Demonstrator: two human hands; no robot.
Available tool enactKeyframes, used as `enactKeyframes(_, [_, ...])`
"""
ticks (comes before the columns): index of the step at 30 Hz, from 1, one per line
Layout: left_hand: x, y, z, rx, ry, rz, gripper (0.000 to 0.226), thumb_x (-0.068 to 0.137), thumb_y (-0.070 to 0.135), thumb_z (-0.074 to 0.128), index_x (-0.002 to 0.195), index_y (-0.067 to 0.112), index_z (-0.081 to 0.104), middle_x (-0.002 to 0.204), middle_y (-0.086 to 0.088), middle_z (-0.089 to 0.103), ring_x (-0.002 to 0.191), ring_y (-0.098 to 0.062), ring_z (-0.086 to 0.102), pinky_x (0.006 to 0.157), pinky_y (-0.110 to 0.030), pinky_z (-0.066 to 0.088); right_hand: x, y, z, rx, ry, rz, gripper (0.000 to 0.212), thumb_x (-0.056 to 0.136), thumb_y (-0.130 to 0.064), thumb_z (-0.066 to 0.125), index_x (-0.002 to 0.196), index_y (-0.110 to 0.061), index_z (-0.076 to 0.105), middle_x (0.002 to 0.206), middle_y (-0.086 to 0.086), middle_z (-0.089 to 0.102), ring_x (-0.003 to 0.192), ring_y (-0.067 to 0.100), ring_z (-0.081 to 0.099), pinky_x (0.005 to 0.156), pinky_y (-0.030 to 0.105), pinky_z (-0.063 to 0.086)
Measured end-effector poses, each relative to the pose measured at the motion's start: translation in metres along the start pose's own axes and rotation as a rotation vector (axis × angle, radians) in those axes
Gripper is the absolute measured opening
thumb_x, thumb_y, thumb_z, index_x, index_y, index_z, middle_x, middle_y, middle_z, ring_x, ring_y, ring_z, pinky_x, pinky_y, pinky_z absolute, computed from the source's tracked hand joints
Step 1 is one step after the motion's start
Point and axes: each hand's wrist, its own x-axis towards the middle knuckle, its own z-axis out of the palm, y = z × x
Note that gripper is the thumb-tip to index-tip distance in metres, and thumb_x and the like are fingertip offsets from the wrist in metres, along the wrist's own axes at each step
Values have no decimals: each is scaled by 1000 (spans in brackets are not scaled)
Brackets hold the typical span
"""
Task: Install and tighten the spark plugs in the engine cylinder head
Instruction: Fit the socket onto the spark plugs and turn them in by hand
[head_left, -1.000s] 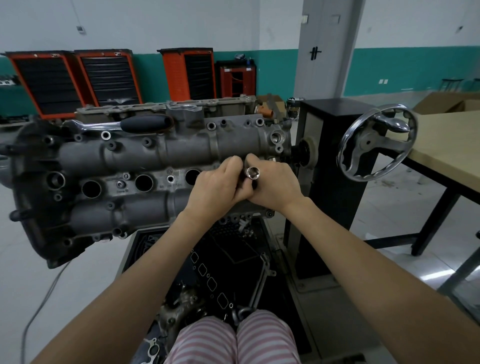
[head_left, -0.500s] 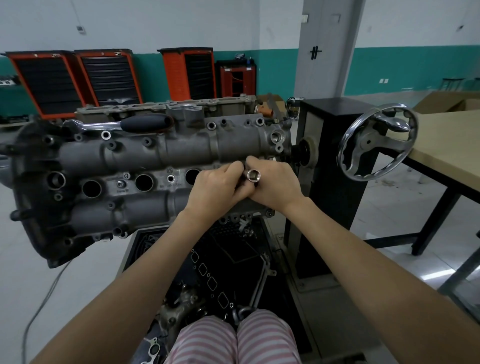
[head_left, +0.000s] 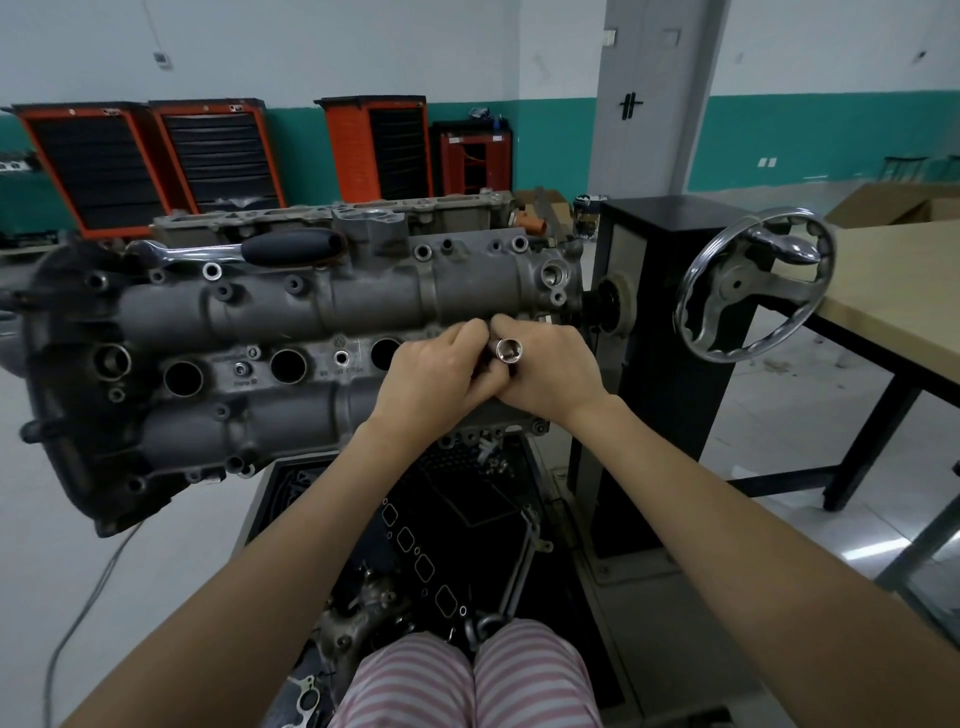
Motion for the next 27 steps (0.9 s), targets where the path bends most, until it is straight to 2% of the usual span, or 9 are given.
enactKeyframes(3, [1,3,-2,1,-9,0,28,79,25,46,65,2,46,55,-8,47,35,-26,43,41,-19,21,0,-1,-2,2,-1,-3,19,76,-24,61,76,-6,52,65,7,60,57,31,56,48,30,32])
enactKeyframes(6, [1,2,-2,-12,-16,-21,29,79,27,47,66,1,46,55,-7,46,36,-26,42,40,-19,23,0,-1,-2,1,-37,-24,15,79,-23,58,81,-8,61,74,3,64,67,26,60,53,36,43])
enactKeyframes(9, [1,0,0,-20,-6,-51,31,80,30,52,64,4,46,53,-5,47,37,-23,42,41,-20,24,-1,-1,-3,60,-10,-3,13,79,-20,58,78,-9,66,74,3,67,70,24,61,58,39,46])
enactKeyframes(13, [0,0,0,-6,-3,-10,31,82,28,51,63,4,47,52,-5,48,36,-25,44,43,-19,23,0,-1,-1,31,-4,4,14,79,-22,58,76,-9,63,72,3,65,68,26,61,53,34,40])
enactKeyframes(16, [1,2,-2,-6,-21,-8,28,80,26,47,65,2,47,55,-7,48,36,-26,44,42,-19,21,0,-1,-2,15,-8,-1,19,75,-24,61,78,-6,54,66,6,61,59,29,57,48,30,34])
enactKeyframes(18, [2,3,-2,-2,-32,-7,28,79,26,46,66,1,47,57,-9,48,36,-27,45,41,-19,22,0,-1,-2,13,-23,-13,19,75,-24,61,79,-6,54,66,6,61,58,30,57,47,31,35])
enactKeyframes(21, [1,2,-1,2,-30,-24,28,77,27,48,66,2,46,57,-7,47,37,-26,44,42,-18,21,1,1,-1,1,-60,-22,18,79,-26,56,86,-10,62,77,1,65,69,24,61,56,38,45])
enactKeyframes(23, [1,0,0,3,-28,-30,30,77,30,50,66,3,46,54,-5,47,37,-24,43,42,-18,21,1,2,0,11,-71,-5,19,81,-27,54,88,-13,65,84,-2,67,78,21,61,63,39,46])
enactKeyframes(27, [0,-2,1,14,-22,0,32,80,33,50,66,5,45,52,-3,46,37,-22,43,43,-17,19,1,2,0,12,-51,4,16,80,-24,56,85,-11,61,80,1,66,74,24,61,58,37,44])
